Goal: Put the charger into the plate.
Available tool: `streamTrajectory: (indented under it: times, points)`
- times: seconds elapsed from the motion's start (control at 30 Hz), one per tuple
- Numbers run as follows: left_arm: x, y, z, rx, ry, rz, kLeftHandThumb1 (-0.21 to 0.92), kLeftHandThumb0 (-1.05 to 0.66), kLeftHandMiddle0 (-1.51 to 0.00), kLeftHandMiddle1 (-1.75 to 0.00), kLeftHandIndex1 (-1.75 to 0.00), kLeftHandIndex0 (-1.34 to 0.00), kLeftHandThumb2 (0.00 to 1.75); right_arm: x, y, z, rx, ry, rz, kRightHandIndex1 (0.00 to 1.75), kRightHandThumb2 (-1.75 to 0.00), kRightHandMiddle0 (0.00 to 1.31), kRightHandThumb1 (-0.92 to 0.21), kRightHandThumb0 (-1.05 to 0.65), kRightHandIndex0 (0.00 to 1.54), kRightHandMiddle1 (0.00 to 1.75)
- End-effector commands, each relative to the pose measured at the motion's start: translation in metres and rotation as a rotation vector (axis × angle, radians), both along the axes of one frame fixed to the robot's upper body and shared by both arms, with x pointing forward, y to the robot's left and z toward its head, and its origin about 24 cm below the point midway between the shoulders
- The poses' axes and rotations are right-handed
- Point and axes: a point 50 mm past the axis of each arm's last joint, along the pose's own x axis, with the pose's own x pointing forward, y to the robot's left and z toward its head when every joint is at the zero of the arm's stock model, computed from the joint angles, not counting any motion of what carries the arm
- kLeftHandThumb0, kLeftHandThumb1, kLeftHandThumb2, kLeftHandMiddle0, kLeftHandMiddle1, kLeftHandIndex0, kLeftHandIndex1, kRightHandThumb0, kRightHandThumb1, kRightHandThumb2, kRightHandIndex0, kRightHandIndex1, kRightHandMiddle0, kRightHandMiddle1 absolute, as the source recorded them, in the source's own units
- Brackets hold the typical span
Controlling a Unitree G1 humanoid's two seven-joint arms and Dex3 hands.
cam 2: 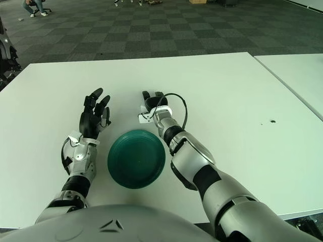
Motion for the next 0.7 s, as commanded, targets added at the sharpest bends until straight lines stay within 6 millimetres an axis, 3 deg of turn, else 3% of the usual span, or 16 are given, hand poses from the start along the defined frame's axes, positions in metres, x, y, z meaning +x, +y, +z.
streamTrajectory:
  times: [0.0, 0.13, 0.33, 0.67]
  points:
    - [-0.106, -0.04, -0.066, -0.297, 0.355, 0.16, 0.92, -0.86, -0.13, -1.15, -1.1, 0.0, 0.65, -0.107, -0.061, -0.114, -0.197, 0.574, -0.181, 0.06, -0.49, 0.0, -0.92, -1.05, 0.2, 0.0]
    - [-0.126, -0.027, -0.064, -0.298, 0.35, 0.221, 0.92, -0.87, -0.08, -1.28, -1.1, 0.0, 0.61, -0.12, -0.06, -0.121, -0.237, 0.588, -0.155, 0.06, -0.54, 0.02, -0.92, -1.05, 0.22, 0.01]
    - [-0.152, -0.028, -0.066, -0.285, 0.395, 0.255, 0.92, -0.86, -0.11, -1.32, -1.07, 0.0, 0.59, -0.134, -0.06, -0.129, -0.289, 0.596, -0.098, 0.05, -0.54, 0.03, -0.92, -1.04, 0.26, 0.07]
    - [-0.175, -0.029, -0.057, -0.244, 0.399, 0.292, 0.92, -0.86, -0.15, -1.34, -1.19, 0.0, 0.6, -0.149, -0.061, -0.136, -0.327, 0.617, -0.066, 0.01, -0.46, 0.0, -0.92, -0.94, 0.31, 0.28]
